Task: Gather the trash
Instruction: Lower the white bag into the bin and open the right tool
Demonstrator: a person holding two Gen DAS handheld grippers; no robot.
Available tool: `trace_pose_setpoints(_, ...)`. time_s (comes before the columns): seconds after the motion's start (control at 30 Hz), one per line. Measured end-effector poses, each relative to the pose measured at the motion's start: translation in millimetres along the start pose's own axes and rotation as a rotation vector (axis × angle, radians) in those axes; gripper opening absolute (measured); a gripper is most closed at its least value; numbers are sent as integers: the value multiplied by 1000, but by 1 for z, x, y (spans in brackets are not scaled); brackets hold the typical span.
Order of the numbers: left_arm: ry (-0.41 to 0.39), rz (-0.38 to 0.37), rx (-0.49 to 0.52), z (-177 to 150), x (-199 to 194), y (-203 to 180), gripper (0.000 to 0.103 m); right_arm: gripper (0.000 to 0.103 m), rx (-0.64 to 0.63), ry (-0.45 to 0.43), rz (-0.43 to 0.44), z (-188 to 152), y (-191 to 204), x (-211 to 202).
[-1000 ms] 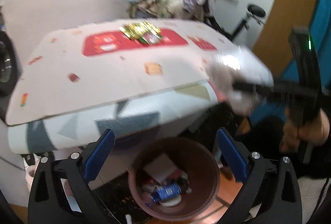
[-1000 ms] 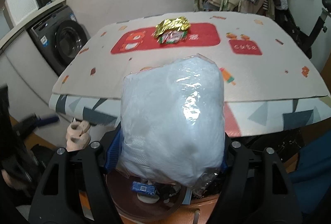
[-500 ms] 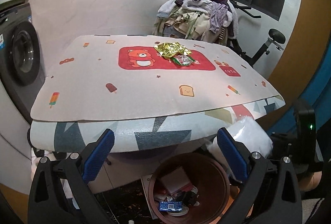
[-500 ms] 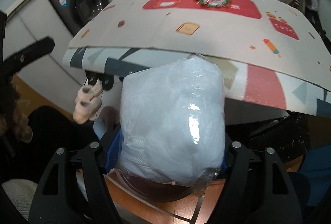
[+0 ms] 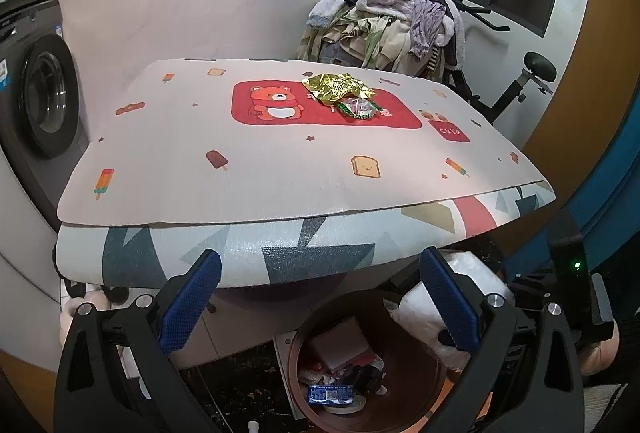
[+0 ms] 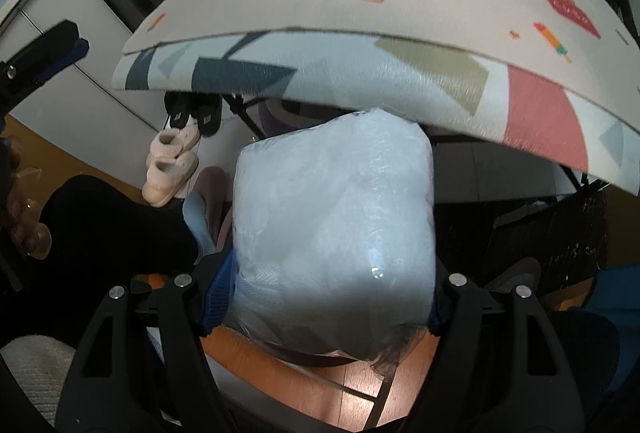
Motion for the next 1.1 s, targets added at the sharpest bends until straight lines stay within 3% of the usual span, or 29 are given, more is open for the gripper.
trace_pose_setpoints(0.83, 29, 1, -10, -6, 8, 3, 97, 77, 48, 123, -21, -15, -7, 26)
trace_pose_setpoints(0.9, 30, 1, -11, -7, 8, 3, 97, 80, 52, 126, -21, -14, -8, 27)
trace_pose_setpoints(1.0, 31, 1, -11, -7, 8, 3, 97, 94, 54, 116, -6, -13, -7, 26)
trace_pose_setpoints(1.1, 31, 1, -11, -7, 8, 3, 97, 97, 44, 92, -12, -9, -7, 22)
Point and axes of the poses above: each gripper's, at about its wrist camera, not at the fingertips, and x roughly the way its jaws point, y to its left, z to its top, the point moved 8 cm from there along x, roughly the way its jaws point, and after that the axes turned 3 degrees about x, right-handed, at the moved point
